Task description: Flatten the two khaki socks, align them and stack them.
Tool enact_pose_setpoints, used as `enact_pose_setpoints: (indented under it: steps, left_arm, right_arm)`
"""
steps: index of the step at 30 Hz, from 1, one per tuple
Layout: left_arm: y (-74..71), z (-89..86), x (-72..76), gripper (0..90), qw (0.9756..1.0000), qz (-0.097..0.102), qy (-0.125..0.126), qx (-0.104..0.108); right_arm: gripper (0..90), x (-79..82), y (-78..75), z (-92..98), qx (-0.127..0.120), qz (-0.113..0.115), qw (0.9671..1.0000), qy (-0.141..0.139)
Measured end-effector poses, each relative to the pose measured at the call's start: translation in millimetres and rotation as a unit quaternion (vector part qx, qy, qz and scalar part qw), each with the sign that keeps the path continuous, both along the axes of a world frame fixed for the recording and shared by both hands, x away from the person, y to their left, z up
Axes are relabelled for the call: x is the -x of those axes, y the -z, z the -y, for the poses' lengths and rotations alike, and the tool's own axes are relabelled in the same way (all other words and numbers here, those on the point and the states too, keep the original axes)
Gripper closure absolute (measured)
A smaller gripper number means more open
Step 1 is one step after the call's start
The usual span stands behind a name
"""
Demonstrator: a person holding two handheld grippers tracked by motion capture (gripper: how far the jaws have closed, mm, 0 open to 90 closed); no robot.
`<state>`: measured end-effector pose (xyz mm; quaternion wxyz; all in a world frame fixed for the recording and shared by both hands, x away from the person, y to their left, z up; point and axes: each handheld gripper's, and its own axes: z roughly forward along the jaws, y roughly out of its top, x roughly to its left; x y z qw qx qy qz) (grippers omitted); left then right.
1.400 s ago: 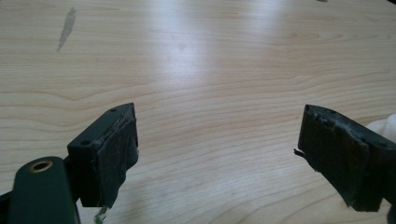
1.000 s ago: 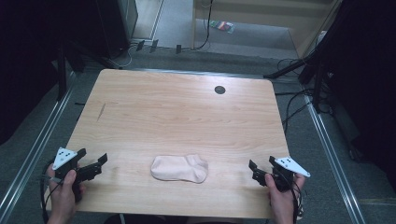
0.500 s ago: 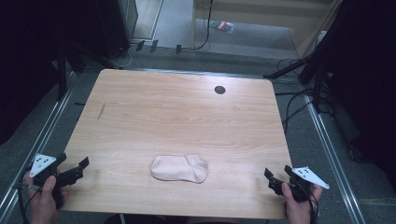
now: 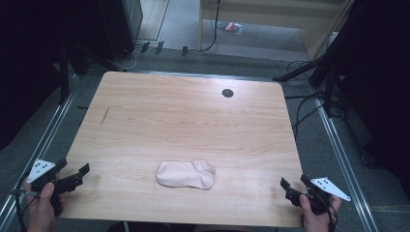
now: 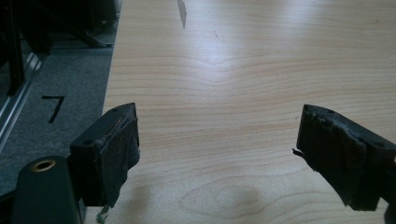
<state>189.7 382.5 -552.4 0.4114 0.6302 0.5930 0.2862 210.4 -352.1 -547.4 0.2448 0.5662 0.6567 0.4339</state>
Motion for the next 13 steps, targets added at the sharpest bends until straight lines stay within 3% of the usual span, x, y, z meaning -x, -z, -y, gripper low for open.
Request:
enact_pose_setpoints:
  steps: [13]
  left_arm:
    - [0.0,1.8,-1.5,13.8,0.9999,-0.006,0.004,-0.007]
  right_arm:
    - [15.2,-1.7,0.2,1.1,-0.005,-0.005,1.0000,0.005]
